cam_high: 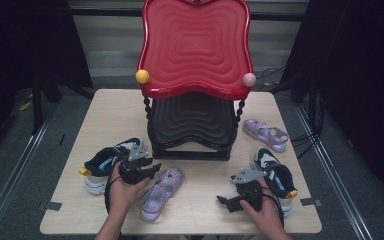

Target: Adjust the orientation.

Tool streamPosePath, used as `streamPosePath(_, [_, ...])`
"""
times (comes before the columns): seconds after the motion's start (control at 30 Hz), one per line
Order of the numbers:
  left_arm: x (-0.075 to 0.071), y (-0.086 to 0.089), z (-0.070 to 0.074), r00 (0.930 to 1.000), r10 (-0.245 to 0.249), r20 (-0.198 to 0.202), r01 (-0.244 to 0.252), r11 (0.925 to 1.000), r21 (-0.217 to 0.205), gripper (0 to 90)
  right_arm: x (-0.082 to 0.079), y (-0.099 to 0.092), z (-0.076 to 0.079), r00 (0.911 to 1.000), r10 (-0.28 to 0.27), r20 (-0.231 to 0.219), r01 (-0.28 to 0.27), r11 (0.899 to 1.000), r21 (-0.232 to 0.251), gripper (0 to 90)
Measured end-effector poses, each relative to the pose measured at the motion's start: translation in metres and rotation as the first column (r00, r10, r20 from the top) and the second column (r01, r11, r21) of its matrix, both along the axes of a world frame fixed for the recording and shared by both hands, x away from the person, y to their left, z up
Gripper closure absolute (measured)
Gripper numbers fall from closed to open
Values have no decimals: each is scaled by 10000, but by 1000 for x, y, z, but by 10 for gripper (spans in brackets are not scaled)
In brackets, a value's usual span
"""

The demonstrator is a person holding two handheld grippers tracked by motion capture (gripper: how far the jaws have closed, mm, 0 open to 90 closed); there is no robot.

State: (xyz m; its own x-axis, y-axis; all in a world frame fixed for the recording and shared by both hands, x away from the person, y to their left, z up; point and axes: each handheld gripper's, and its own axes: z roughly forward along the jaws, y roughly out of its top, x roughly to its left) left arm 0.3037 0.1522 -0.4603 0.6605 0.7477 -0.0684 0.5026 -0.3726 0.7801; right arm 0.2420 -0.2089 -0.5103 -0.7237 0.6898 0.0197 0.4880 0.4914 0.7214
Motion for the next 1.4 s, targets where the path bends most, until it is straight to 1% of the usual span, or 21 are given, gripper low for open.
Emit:
streamPosePath(0.17, [-22,14,15,9985,299,457,-284,9990,-346,543,0,0,0,10000,-21,-2,21,10000,-10,111])
streamPosePath(0.2, [-22,14,15,9985,299,457,-284,9990,-346,541,0,0,0,10000,-21,-2,21,10000,-10,111])
streamPosePath(0.23, [-31,19,18,9982,231,558,-216,9994,-265,539,0,0,0,10000,-23,2,23,10000,-11,111])
streamPosePath(0.3, [-39,23,17,9986,180,496,-171,9997,-186,534,0,0,0,10000,-16,-23,16,10000,2,111])
streamPosePath(0.37, [-45,25,14,9990,165,408,-154,9995,-273,525,-1,0,0,10000,-21,-34,21,10000,6,111])
streamPosePath(0.43, [-49,25,12,9993,91,350,-83,9997,-224,527,0,0,0,10000,-13,-12,13,10000,10,111])
streamPosePath(0.47, [-53,25,9,9992,-28,388,35,9998,-197,529,-1,0,0,10000,-14,-9,14,10000,9,111])
streamPosePath(0.5, [-56,25,7,9990,47,439,-40,9999,-149,530,-1,0,0,10000,-23,-14,23,10000,14,111])
streamPosePath(0.63, [-62,25,6,9981,-18,611,28,9999,-157,545,-1,0,0,10000,-48,-42,48,10000,14,111])
streamPosePath(0.77, [-71,26,7,9966,19,821,10,9994,-353,548,-1,0,0,10000,-46,-43,46,10000,15,111])
streamPosePath(0.83, [-74,26,8,9961,-60,877,106,9986,-522,550,-1,0,0,10000,-44,-45,44,10000,13,111])
streamPosePath(0.87, [-78,26,9,9952,-205,959,249,9987,-455,555,-1,0,0,10000,-45,-42,45,10000,14,111])
streamPosePath(0.97, [-81,26,9,9948,-247,992,294,9985,-468,556,-1,0,0,10000,-54,-57,54,10000,14,111])
streamPosePath(1.0, [-84,27,7,9955,-271,906,322,9980,-550,558,-1,0,0,10000,-51,-60,51,10000,17,111])
streamPosePath(1.03, [-84,27,5,9961,-304,824,346,9981,-503,561,-1,0,0,10000,-53,-53,53,10000,17,111])
streamPosePath(1.1, [-83,26,1,9966,-442,702,474,9979,-445,574,-1,0,0,10000,-35,-37,35,10000,20,111])
streamPosePath(1.17, [-81,25,-1,9965,-450,707,482,9979,-432,592,-1,0,0,10000,-35,-37,35,10000,20,111])
streamPosePath(1.23, [-79,21,-3,9958,-615,672,645,9970,-430,597,-1,0,0,10000,-35,-37,35,10000,19,111])
streamPosePath(1.27, [-79,20,-3,9955,-676,661,699,9970,-337,597,-1,0,0,10000,-35,-37,35,10000,19,111])
streamPosePath(1.3, [-77,16,-7,9944,-807,684,811,9967,-33,610,-1,0,0,10000,-34,-37,34,10000,18,111])
streamPosePath(1.4, [-75,13,-10,9941,-895,607,901,9959,-64,635,-1,0,0,10000,-31,-33,31,10000,20,111])
